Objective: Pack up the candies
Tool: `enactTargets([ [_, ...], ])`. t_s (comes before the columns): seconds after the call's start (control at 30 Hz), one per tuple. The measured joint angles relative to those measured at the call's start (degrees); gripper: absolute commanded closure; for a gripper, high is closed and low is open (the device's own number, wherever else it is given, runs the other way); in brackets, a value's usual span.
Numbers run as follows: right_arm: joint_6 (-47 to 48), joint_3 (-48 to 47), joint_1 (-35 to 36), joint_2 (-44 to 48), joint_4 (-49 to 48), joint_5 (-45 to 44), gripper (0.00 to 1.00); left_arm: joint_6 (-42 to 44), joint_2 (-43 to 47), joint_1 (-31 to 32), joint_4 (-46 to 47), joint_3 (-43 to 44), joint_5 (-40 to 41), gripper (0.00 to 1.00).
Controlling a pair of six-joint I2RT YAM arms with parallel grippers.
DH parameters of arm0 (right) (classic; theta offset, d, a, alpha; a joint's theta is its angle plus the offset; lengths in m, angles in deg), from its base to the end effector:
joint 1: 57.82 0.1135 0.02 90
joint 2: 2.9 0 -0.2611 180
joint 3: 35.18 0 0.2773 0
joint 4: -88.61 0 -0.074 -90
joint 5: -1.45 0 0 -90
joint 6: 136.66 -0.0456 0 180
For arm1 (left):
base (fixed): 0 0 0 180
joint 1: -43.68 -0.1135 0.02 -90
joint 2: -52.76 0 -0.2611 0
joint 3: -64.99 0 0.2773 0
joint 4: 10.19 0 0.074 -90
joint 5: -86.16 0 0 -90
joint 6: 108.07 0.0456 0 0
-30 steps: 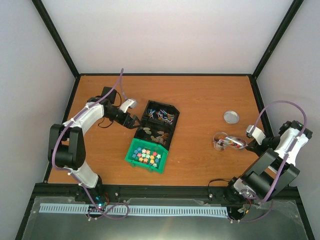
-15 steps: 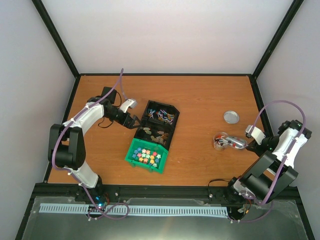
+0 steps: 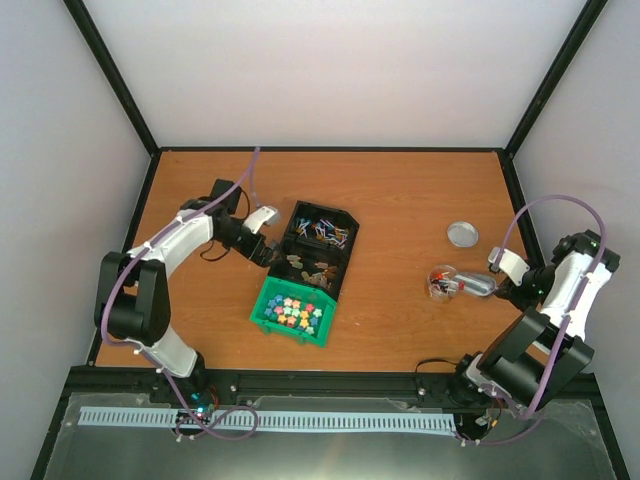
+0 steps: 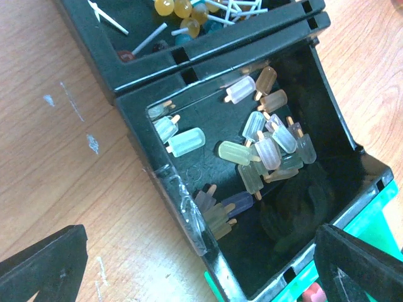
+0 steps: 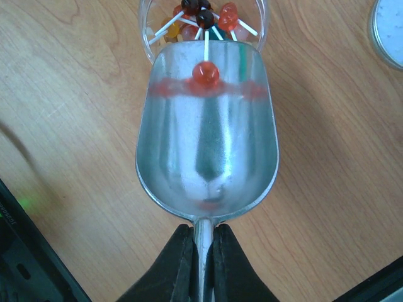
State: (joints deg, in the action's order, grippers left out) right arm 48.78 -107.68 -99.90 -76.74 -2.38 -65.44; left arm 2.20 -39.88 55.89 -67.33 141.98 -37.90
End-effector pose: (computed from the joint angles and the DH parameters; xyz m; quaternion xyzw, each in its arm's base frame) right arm 0.1781 -0.1367 0.2419 -0.4394 0.8757 0.0754 0.1856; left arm 0.3192 -0.0952 0.1927 0.3065 0.8954 -0.2788 0.1631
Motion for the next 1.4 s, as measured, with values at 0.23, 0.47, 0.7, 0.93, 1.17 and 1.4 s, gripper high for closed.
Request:
enactTargets([
  [0.23,-0.6,-1.0,2.0,1.2,0.1,-1.5,0.97,0.2,0.3,1.6,0.0,-0.3,3.0,0.0],
  [0.47,-0.7,-1.0,3.0,3.8,0.2,-3.1,0.97,0.2,1.2,1.9,0.0,-0.4,5.0,0.0],
  [0.7,-0.9,-2.6,4.6,4.3,0.5,-3.7,0.97,0.2,1.4,3.1,0.1,-1.1,6.4,0.0],
  [0.93,-4.1,-5.6,8.7,4.9,0.7,-2.6,0.97,0.2,1.4,3.9,0.5,-1.6,7.5,0.0],
  [1.17,-12.7,-7.6,16.7,4.2,-0.5,0.6,0.97,-0.1,1.0,4.2,2.2,-1.6,10.2,0.0],
  [1.4,-25.4,-8.1,25.1,1.3,-6.8,4.4,0.97,-1.1,-2.0,4.3,3.0,-0.7,14.3,0.0],
])
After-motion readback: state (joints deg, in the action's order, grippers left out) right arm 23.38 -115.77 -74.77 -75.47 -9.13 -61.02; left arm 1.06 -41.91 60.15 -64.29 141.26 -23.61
